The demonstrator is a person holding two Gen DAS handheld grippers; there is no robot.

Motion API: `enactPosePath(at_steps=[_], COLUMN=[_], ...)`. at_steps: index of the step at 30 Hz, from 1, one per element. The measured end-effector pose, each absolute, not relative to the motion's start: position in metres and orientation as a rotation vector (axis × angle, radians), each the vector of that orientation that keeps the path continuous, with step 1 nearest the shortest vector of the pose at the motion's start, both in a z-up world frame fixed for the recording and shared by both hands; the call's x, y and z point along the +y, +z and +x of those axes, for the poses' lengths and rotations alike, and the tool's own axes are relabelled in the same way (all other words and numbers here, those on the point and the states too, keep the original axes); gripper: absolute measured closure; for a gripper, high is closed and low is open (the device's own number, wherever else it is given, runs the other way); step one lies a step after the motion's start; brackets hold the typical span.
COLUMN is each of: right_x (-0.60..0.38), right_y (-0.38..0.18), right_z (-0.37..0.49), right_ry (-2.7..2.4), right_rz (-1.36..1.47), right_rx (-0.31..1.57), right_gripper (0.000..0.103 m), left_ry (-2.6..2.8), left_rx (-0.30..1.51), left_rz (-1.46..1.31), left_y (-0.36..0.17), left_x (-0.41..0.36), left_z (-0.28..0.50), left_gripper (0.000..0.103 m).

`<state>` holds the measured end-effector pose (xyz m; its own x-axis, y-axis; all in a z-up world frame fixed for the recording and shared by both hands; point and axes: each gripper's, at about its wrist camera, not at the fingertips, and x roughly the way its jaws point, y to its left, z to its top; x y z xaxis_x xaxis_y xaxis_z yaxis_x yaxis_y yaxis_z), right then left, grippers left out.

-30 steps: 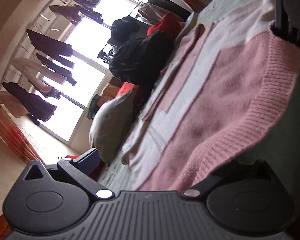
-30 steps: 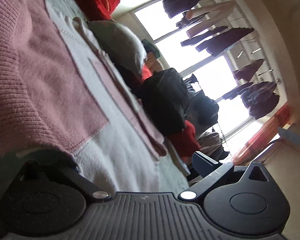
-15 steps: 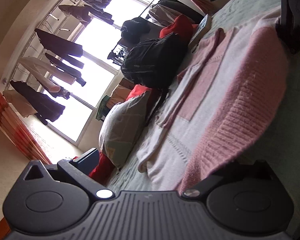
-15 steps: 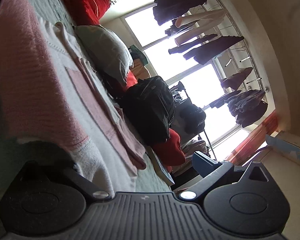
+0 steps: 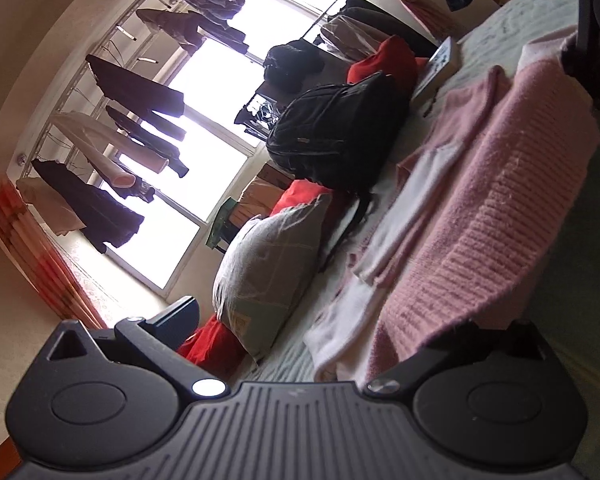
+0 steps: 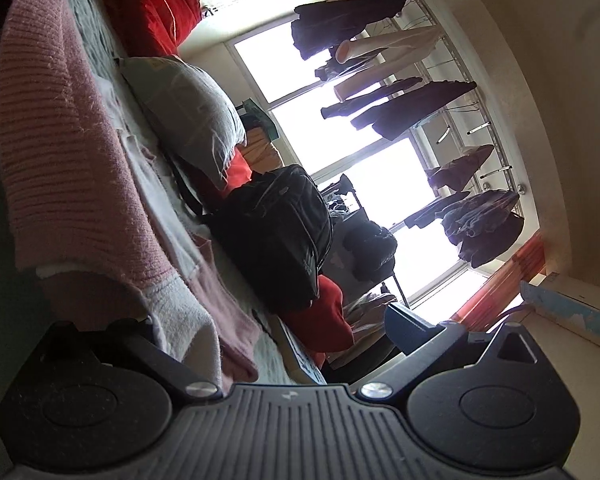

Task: Fold clothes

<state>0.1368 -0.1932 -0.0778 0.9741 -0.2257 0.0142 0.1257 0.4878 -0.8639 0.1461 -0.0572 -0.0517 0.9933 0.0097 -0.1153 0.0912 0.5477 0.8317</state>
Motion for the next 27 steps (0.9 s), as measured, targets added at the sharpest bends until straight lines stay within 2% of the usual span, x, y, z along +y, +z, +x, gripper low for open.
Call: enactPosePath(at_steps=[27], right_x=[-0.205], right_y=[-0.065], right_z=[0.287], right_ry=[-0.251], right_rz=[-1.075], right_rx=[0.07], right_gripper=[0.0], left_ry=[-0.02], left_rx=[0.084], left_rz=[1.003], left_y=[-0.059], left_x=[-0.062], left_z=[0.301], left_gripper=[0.0])
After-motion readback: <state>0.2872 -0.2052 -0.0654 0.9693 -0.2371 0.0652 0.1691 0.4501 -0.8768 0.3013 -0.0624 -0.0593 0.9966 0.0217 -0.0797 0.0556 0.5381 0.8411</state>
